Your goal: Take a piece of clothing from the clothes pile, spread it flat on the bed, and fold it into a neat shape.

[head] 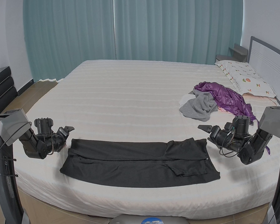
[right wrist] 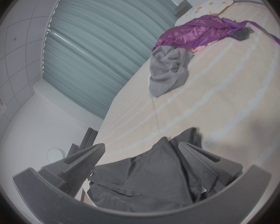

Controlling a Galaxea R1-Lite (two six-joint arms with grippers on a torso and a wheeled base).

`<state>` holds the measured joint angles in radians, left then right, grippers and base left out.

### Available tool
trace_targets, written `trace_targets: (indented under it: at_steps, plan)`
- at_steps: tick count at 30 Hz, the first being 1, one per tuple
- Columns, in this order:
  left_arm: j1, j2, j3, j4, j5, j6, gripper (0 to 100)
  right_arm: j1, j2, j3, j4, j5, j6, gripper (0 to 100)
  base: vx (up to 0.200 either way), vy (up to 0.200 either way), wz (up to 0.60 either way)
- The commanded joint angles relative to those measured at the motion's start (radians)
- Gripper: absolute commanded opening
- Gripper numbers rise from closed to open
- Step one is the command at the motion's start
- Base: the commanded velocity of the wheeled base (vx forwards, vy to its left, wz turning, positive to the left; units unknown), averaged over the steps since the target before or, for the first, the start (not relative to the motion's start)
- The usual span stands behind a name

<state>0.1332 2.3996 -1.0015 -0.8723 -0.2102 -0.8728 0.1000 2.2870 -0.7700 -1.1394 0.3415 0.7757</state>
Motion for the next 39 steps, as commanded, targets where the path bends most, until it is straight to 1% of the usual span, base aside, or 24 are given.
trace_targets:
  at_steps: [1,8,12,16,18,20,21,27,39]
  plan:
    - [0.002,0.004,0.0,0.0,0.0,0.0,100,0.041,0.034,-0.002,0.001,0.005,0.0,100,0.0,0.0,0.0]
    - [0.002,0.004,0.0,0.0,0.0,0.0,100,0.044,0.138,-0.043,-0.002,-0.001,-0.004,100,0.0,0.0,0.0]
    - [0.002,0.004,0.001,0.0,0.0,0.0,100,0.026,0.152,-0.057,0.0,-0.001,-0.01,100,0.0,0.0,0.0]
    - [0.002,0.004,0.001,0.0,0.0,0.0,100,0.024,0.167,-0.058,0.001,0.002,-0.012,100,0.0,0.0,0.0]
    - [0.002,0.004,0.001,0.0,0.0,0.0,100,0.027,0.183,-0.06,0.003,0.002,-0.026,100,0.0,0.0,0.0]
    - [0.002,0.004,0.001,0.0,0.0,0.0,100,0.029,0.19,-0.055,0.007,0.002,-0.058,100,0.0,0.0,0.0]
    - [0.002,0.004,0.001,0.0,0.0,0.0,100,0.029,0.19,-0.052,0.007,0.002,-0.069,0,0.0,0.0,0.0]
    - [0.002,0.004,0.001,0.0,0.0,0.0,100,0.02,0.183,-0.026,0.0,0.001,-0.095,0,0.0,0.0,0.0]
    - [0.002,0.003,0.006,0.0,0.0,-0.002,100,0.003,0.155,0.071,-0.072,0.004,-0.093,0,0.0,0.0,0.0]
